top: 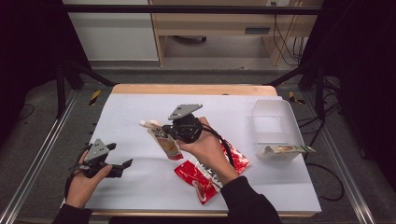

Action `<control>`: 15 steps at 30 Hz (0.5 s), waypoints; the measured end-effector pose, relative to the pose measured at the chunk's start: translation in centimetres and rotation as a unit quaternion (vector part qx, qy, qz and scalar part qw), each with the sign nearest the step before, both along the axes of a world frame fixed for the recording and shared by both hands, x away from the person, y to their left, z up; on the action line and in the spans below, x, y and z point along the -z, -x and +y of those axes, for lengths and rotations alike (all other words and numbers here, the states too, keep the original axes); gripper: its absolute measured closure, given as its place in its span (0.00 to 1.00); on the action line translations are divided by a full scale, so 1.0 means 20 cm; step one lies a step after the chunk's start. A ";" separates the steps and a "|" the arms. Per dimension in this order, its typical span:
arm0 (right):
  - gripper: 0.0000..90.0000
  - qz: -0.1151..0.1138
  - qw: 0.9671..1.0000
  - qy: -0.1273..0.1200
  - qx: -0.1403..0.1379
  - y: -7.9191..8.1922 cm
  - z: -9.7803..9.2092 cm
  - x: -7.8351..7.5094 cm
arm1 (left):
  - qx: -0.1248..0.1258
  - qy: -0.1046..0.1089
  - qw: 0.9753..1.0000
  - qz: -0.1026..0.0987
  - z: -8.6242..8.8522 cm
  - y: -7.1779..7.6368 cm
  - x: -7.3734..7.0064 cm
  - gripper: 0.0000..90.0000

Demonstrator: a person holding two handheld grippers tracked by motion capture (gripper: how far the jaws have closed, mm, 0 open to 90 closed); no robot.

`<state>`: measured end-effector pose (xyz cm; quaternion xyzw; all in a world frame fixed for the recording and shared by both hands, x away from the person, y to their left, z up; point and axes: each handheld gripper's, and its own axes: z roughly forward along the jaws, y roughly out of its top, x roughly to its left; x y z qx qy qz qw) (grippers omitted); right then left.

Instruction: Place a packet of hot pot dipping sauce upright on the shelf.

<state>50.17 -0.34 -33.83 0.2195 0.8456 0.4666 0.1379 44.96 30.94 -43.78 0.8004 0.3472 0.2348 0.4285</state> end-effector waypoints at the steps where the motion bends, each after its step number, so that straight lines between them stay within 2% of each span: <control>1: 1.00 -0.001 1.000 0.003 -0.001 0.01 -0.01 0.00 | 0.000 0.000 1.000 0.000 0.00 0.00 0.00 0.10; 2: 1.00 -0.002 1.000 0.003 -0.001 0.01 -0.03 -0.01 | 0.002 0.005 1.000 -0.001 0.00 0.00 -0.01 0.10; 5: 1.00 -0.002 1.000 0.003 0.002 0.03 -0.06 -0.01 | 0.008 0.003 1.000 0.002 -0.01 0.00 -0.01 0.10; 7: 1.00 -0.004 1.000 0.002 0.006 0.05 -0.12 -0.02 | 0.012 0.004 1.000 0.001 -0.03 0.01 -0.02 0.11; 12: 1.00 -0.006 1.000 0.000 0.011 0.07 -0.21 -0.04 | 0.029 0.007 1.000 -0.001 -0.07 0.03 -0.07 0.11; 15: 1.00 -0.007 1.000 -0.002 0.012 0.08 -0.25 -0.05 | 0.031 0.008 0.999 -0.003 -0.09 0.04 -0.08 0.11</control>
